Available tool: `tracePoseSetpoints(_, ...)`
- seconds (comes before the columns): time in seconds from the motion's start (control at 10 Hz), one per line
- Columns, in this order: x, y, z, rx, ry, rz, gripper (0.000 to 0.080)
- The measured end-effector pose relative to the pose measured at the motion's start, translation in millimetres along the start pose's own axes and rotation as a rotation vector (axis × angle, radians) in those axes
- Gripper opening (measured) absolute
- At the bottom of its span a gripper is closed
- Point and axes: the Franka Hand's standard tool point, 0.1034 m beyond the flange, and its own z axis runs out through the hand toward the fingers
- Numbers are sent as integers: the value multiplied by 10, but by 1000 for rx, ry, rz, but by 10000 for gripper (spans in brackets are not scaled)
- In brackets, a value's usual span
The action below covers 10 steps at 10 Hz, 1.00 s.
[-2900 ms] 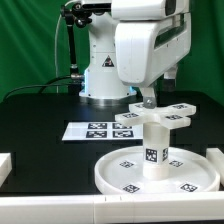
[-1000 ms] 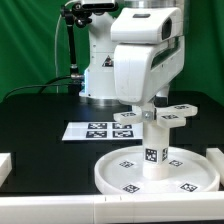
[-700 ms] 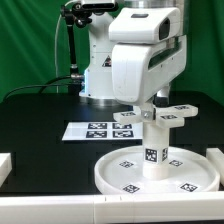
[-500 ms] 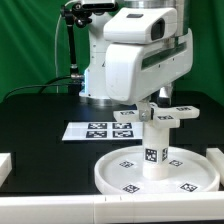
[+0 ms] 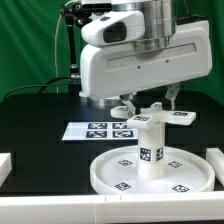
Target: Assemble round table
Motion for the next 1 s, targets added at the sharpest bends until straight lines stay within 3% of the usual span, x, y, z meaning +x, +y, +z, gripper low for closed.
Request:
tracePoseSetpoints(0.6,39,-80,10,10,25,638,430)
tracePoseSetpoints(1.0,49,-76,4,13,27,869,430)
